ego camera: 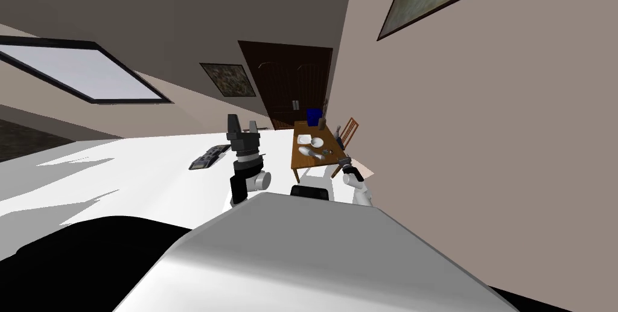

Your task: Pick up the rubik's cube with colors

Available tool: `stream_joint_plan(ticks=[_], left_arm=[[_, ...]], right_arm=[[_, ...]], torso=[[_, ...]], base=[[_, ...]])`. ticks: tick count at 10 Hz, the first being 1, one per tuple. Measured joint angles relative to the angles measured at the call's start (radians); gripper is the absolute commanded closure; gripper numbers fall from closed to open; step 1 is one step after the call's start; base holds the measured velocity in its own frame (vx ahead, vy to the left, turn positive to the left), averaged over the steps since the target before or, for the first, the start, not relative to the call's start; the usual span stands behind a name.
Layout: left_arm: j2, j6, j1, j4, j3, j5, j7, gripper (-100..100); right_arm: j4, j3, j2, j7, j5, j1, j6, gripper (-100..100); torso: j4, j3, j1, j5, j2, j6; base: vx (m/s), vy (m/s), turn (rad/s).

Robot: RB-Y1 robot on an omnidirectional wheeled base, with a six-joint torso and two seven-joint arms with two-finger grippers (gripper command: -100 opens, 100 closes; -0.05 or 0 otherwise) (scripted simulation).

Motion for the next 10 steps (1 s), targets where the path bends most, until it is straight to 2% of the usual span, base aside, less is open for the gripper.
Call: stream_joint_plan(ticks=[2,5,10], left_arm=[[0.0,0.0,0.0,0.0,0.0,0.0,0.0,0],[0.0,0.0,0.0,0.0,0.0,0.0,0.0,0],[0.0,0.0,0.0,0.0,0.0,0.0,0.0,0]], right_arm=[[0.086,-0.015,-0.001,-0.052,-0.04,-0.052,0.037,-100],[0.162,-0.038,-0.002,-0.104,-0.08,-0.09,0.102,-100],[0.288,-0.075,-0.002,-0.174,-0.132,-0.166,0.175,-100]], torso=[[0.0,-0.001,0.0,0.0,-0.001,0.0],[0.0,0.0,-0.001,0.0,-0.001,0.0],[0.0,0.0,-0.001,0.0,-0.001,0.0]], base=[[0.04,0.023,0.095],[0.038,0.008,0.101],[0.041,0.003,0.113]])
